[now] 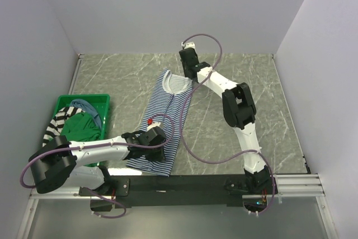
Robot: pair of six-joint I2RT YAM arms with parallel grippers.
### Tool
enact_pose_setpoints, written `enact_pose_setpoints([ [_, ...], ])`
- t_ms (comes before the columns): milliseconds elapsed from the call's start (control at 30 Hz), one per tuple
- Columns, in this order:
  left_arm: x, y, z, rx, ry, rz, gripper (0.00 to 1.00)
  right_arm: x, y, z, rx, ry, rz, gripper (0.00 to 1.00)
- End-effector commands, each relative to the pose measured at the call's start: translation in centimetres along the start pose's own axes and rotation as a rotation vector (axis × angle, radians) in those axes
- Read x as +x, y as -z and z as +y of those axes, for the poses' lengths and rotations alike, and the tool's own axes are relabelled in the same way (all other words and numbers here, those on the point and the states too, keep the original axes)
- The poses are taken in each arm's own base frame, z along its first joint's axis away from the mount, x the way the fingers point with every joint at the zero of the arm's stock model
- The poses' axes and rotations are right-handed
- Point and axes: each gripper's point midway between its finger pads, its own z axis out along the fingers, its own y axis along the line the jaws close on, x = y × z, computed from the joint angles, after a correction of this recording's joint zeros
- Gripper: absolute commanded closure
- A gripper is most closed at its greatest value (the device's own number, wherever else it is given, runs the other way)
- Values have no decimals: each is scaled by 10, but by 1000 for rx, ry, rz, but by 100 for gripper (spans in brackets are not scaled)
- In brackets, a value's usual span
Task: Fold and stack the tank tops
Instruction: Fold the tank top
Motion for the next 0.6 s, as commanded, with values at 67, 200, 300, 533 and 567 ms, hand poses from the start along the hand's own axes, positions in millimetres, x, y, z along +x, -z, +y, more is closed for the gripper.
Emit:
enact_pose_setpoints([
  [67,36,-4,50,-161,-21,121,76,-13,-6,-23,63,-60,11,55],
  [200,37,-4,50,-164,-16,121,76,-12,-5,-35,35,-155,39,51],
  [300,38,-4,49,-157,-18,125,76,-13,-2,-38,-31,-285,68,46],
  [533,37,-5,48,-163,-25,125,76,-12,-10,-30,-209,-565,152,42],
  [567,37,-5,48,-163,-24,124,76,-15,-10,-29,-225,-632,160,42],
])
